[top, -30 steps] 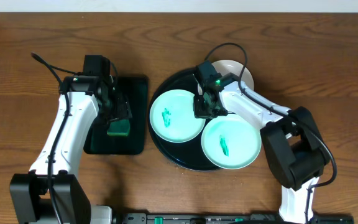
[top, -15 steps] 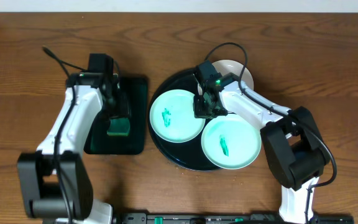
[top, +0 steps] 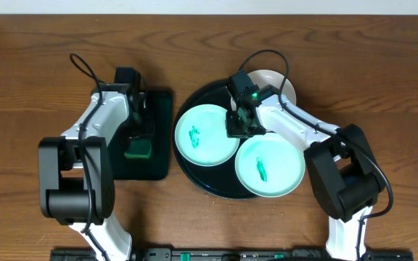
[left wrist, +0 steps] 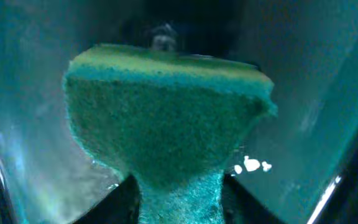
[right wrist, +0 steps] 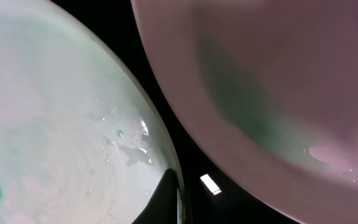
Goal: Clean dirty plates on tray and stack at the side
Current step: 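Grasp the green sponge from the black tray with the left gripper, then scrub the held pale green plate with the sponge in left gripper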
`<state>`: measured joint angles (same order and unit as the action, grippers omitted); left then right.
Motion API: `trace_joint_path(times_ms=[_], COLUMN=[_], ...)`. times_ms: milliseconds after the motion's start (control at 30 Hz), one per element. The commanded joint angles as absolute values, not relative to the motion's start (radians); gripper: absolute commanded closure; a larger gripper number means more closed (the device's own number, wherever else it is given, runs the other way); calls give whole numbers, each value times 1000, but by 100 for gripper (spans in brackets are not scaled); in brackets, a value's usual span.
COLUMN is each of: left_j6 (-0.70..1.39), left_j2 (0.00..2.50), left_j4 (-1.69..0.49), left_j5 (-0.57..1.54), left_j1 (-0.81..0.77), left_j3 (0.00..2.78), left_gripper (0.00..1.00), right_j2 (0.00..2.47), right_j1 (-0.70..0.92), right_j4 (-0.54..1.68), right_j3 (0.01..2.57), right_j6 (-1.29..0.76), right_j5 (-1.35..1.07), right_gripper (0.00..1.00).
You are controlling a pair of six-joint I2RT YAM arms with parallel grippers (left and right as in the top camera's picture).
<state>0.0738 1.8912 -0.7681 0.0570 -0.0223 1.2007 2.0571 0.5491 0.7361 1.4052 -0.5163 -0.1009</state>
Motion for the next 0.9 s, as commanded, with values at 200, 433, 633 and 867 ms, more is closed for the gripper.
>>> trace_joint_path(times_ms=[200,433,633,867], left_j6=[76,91,147,257], left_j2=[1948,1887,1761,1723], left_j4=[-756,-850,-969,-966], left_j5=[66,67,67,3], left_j1=[-23,-23,-23,-23], left_j3=[1188,1270,1371,1370], left_gripper=[93,93,93,93], right_j2=[2080,2080,2080,2080], right_j1=[558,558,558,558], right_j4=[736,733,732,730], right_j3=[1394,1395,1395,1395], right_j6=[-515,-515,-515,-515], right_j5=[-94,-95,-104,-106], right_gripper=[99,99,99,99])
